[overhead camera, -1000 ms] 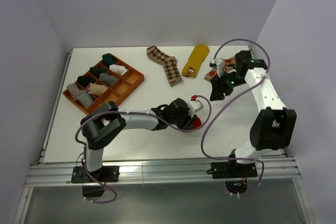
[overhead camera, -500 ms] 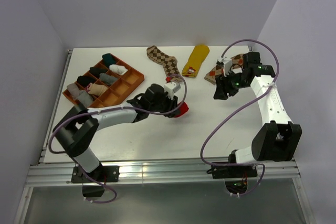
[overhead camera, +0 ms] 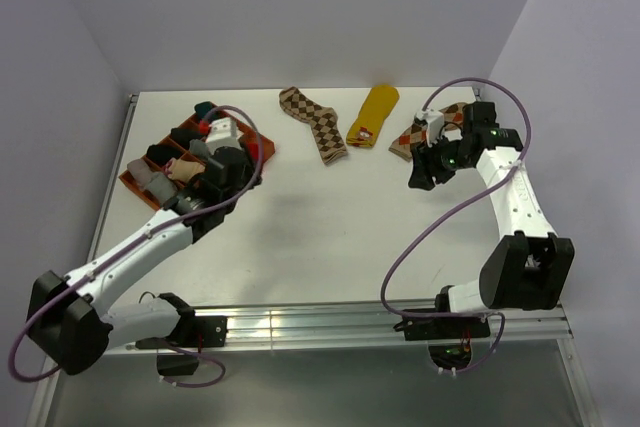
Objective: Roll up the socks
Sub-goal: Pick up the sock at the center of the board, then place the sock in the storage box.
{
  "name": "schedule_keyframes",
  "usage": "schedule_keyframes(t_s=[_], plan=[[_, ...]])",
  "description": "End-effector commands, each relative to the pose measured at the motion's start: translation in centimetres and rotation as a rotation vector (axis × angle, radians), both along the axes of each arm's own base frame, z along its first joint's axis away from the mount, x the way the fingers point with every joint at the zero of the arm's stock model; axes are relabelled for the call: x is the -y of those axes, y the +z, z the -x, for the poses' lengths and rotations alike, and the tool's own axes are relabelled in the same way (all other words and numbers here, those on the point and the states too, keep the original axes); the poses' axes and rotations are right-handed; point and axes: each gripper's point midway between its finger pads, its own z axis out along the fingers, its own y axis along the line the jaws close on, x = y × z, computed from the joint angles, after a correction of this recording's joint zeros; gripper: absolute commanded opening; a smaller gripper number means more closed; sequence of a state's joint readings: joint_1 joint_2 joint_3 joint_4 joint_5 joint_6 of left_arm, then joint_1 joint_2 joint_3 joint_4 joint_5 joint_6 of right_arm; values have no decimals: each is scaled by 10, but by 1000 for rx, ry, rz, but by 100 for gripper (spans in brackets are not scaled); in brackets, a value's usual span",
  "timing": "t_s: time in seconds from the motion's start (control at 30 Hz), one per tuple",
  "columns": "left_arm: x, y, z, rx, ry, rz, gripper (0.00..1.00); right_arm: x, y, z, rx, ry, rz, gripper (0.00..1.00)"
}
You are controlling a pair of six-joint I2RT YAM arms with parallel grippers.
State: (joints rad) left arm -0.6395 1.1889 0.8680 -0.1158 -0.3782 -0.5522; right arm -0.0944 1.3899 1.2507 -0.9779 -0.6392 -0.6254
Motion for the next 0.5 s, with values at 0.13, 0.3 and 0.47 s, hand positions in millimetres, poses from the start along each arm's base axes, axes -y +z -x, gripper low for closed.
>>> schedule_keyframes(t_s=[0.13,0.3,0.47], plan=[[-168,-45,59,-155,838,-218,0,0,-2,-20,12,9,-20,61],[-207,-68,80,-236,1052,-337,0,-3,-7,-22,-18,34,-31,61],[-216,-76,70,-296,1134,-428,0,-1,-14,-20,-36,41,-23,61]])
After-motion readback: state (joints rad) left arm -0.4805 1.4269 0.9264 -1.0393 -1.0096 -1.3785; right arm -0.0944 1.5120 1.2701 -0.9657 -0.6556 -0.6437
